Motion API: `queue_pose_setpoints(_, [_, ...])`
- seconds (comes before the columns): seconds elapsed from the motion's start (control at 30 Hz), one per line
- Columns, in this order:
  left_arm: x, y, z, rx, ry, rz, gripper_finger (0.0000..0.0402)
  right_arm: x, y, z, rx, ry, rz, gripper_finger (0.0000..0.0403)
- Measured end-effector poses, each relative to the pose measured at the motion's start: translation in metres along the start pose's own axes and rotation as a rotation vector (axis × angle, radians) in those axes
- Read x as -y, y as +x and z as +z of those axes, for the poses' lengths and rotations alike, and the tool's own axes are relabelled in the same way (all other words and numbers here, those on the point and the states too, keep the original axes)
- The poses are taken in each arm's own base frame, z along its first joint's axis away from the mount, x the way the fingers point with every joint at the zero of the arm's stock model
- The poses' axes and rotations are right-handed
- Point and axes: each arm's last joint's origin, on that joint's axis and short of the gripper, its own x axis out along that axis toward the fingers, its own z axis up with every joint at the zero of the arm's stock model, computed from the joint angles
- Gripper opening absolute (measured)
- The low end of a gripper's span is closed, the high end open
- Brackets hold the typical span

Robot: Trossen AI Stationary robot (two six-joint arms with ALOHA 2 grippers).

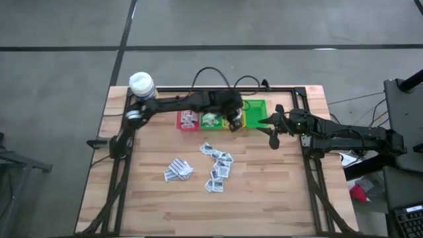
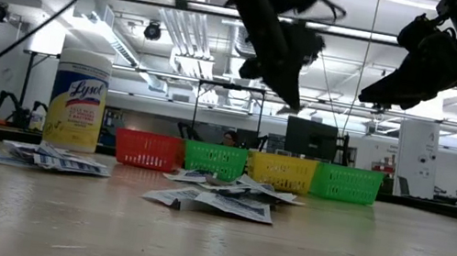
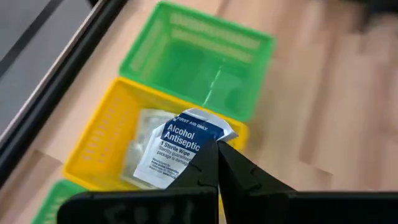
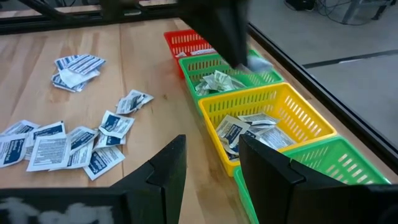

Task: Pick & Place First Aid Supplies
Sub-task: Put the alcohol pad into the yellow bin

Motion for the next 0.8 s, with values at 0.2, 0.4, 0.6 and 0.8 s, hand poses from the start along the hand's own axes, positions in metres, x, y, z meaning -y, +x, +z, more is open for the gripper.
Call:
queue_pose_setpoints(0.2, [-0.018, 0.043, 0.005, -0.097, 0.007, 0.043, 0.0000, 0.000, 0.000, 0.000, 0.000, 0.000, 0.000, 0.0146])
queue_pose_setpoints(0.4, [-0.024, 0.076, -0.007, -0.231, 0.008, 0.063, 0.0000, 0.000, 0.000, 0.000, 0.000, 0.000, 0.000, 0.0146])
queue_pose_setpoints(0.6, [-0.024, 0.086, -0.015, -0.261, 0.006, 0.064, 0.0000, 0.000, 0.000, 0.000, -0.003, -0.001, 0.000, 0.0146])
queue_pose_setpoints(0.8, [-0.025, 0.090, -0.018, -0.266, 0.003, 0.065, 0.0000, 0.000, 0.000, -0.002, -0.018, -0.003, -0.001, 0.0146])
